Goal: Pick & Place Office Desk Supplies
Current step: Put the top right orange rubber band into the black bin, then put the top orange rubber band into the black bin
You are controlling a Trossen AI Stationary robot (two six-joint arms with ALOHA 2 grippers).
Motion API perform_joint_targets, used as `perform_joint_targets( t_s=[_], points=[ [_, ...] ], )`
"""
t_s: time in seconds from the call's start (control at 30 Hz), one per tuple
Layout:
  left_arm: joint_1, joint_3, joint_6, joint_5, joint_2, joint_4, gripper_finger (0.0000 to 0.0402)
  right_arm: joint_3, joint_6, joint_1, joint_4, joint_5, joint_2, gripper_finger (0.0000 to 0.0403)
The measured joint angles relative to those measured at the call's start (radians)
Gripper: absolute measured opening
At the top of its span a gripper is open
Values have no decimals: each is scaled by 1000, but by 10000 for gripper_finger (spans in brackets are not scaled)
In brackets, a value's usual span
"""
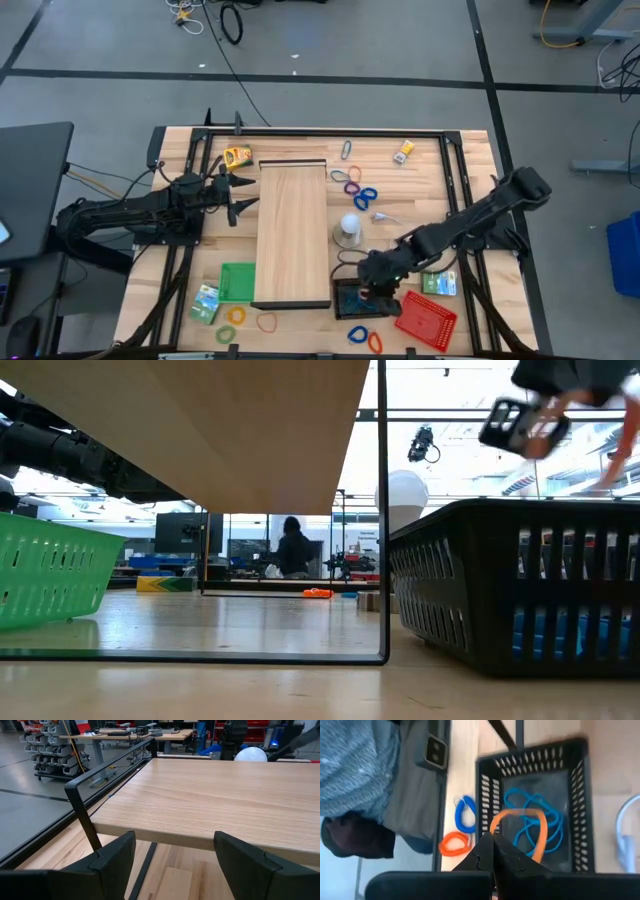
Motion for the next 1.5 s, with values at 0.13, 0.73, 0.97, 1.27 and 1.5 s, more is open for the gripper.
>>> perform_joint_targets(
  t_s=[0.13, 0.73, 0.97, 1.27, 1.5],
  points=[
    [0, 0, 0, 0, 0, 0, 273, 0, 12, 2, 5, -21, 59, 0],
    [0, 0, 11, 0, 0, 0, 273, 0, 20, 7, 30, 55, 104, 165],
    [0, 0, 18, 0, 0, 0, 273, 0, -122, 4, 156, 255, 60, 182],
    [0, 0, 17, 0, 0, 0, 273, -23, -396, -15, 195, 449, -114, 163],
    [0, 0, 15, 0, 0, 1, 273, -258, -520, -124, 372, 484, -335, 162]
  ],
)
